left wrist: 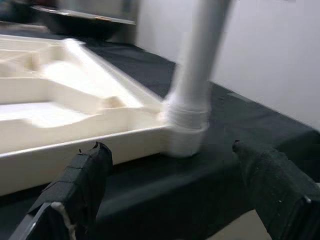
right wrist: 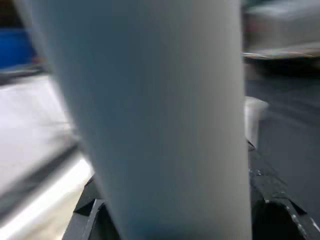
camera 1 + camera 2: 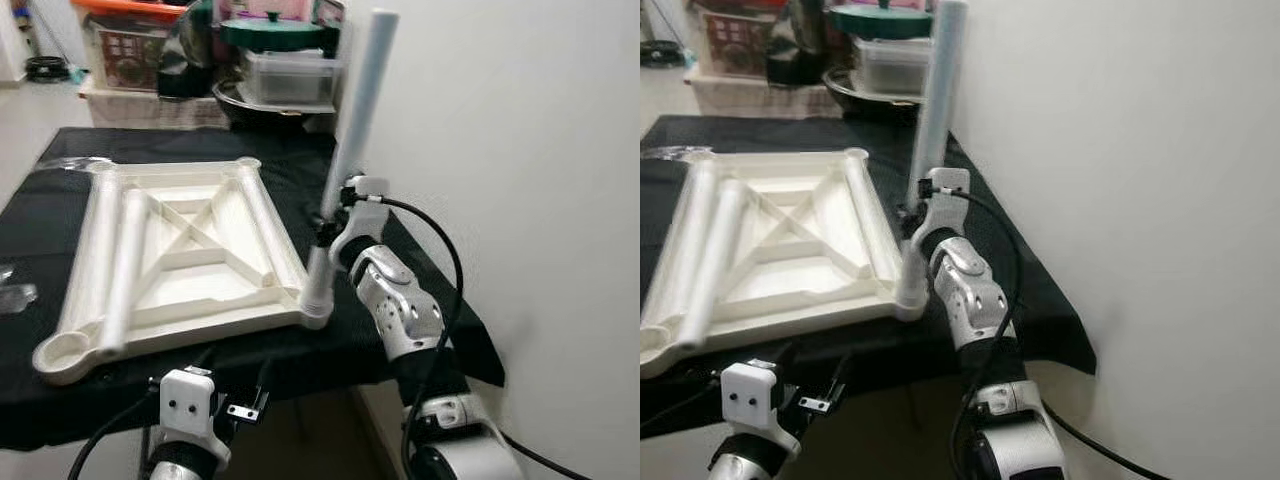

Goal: Building children table

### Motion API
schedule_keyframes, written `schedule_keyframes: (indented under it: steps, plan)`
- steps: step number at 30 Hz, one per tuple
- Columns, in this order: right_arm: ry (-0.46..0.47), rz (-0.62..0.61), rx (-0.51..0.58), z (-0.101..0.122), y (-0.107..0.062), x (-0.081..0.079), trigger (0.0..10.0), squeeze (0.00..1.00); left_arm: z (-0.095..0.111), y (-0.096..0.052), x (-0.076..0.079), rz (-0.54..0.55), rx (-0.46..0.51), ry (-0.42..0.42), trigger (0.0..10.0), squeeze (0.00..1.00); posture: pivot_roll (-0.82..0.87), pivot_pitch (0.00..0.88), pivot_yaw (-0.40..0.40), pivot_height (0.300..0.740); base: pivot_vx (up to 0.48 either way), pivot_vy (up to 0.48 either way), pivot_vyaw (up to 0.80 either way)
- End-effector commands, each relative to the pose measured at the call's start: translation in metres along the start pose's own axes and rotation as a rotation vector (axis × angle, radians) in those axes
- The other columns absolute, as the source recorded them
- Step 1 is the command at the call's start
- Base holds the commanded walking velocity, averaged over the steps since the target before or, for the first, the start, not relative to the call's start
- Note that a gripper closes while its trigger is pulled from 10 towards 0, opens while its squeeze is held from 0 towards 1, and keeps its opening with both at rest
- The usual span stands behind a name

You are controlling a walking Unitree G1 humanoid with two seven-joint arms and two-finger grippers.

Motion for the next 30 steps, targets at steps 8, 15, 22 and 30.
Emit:
schedule_keyframes:
  steps: [8, 15, 22, 30]
  plan:
    - [-0.143, 0.271, -0.091, -0.004, 0.004, -0.019, 3.2, 0.00, -0.003, -0.001, 0.001, -0.003, -0.013, -0.015, 10.0, 0.00, 0.16, 0.000, -0.146, 0.740, 0.000, 0.000, 0.00]
    - [-0.095, -0.676, -0.275, -0.059, -0.026, 0.083, 0.0, 0.00, -0.003, -0.004, 0.000, 0.004, -0.014, -0.012, 10.0, 0.00, 0.17, 0.000, -0.147, 0.740, 0.000, 0.000, 0.00]
    - [-0.044, -0.909, -0.174, -0.076, -0.060, 0.086, 0.0, 0.00, -0.003, -0.005, 0.000, 0.006, -0.019, -0.013, 10.0, 0.00, 0.16, 0.000, -0.139, 0.740, 0.000, 0.000, 0.00]
    - [-0.025, -0.633, -0.162, -0.075, -0.028, 0.042, 10.0, 1.00, -0.004, -0.003, 0.000, -0.004, -0.022, -0.015, 10.0, 0.00, 0.14, 0.000, -0.135, 0.740, 0.000, 0.000, 0.00]
Point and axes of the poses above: a point about 5 cm out from each wrist's last joint towards the gripper, its own y axis pointing out of the wrist towards the gripper, its own z axis along the axis of the wrist's last joint, x = y × z, the point moved 4 cm from there along y, pointing out of the wrist towards the gripper, and after that the axes turned 3 degrees about y, right-handed, at the moved point
